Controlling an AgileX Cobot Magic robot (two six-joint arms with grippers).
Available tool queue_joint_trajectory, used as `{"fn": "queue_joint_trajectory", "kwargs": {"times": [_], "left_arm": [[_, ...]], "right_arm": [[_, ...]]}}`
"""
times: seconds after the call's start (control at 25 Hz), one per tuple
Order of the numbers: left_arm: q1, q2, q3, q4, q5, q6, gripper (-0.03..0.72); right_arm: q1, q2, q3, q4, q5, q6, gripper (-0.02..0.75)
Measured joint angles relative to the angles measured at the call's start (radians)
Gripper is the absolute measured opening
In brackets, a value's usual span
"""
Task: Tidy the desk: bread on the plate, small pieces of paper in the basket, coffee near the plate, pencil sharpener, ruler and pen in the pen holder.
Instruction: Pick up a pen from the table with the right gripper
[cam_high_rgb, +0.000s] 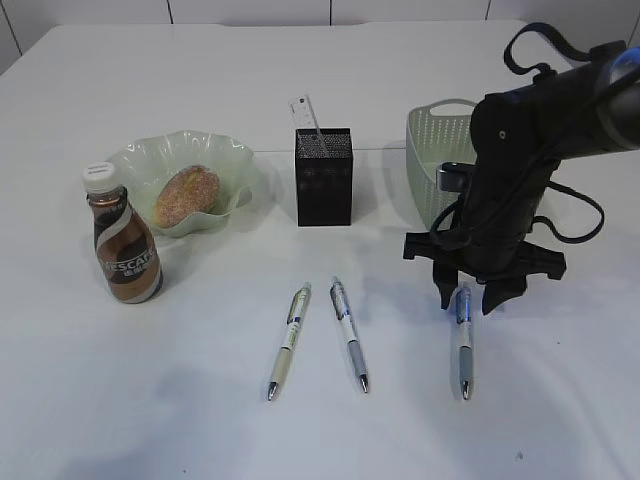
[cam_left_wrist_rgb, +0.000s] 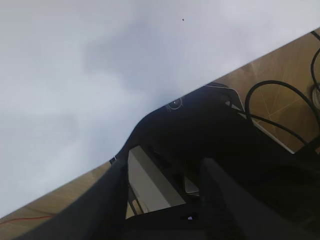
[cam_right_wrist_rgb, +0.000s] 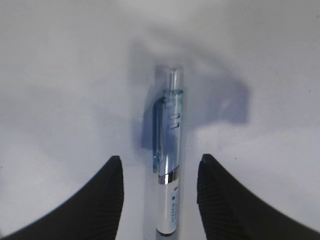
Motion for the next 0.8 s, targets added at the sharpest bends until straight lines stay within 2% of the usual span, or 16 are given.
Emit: {"fn": "queue_joint_trajectory", "kwargs": {"times": [0.8], "left_arm": [[0.000, 0.000, 0.000, -0.018, 0.000, 0.000, 0.328]], "right_arm": [[-0.002, 0.032, -0.002, -0.013, -0.027, -0.023, 0.386]]}}
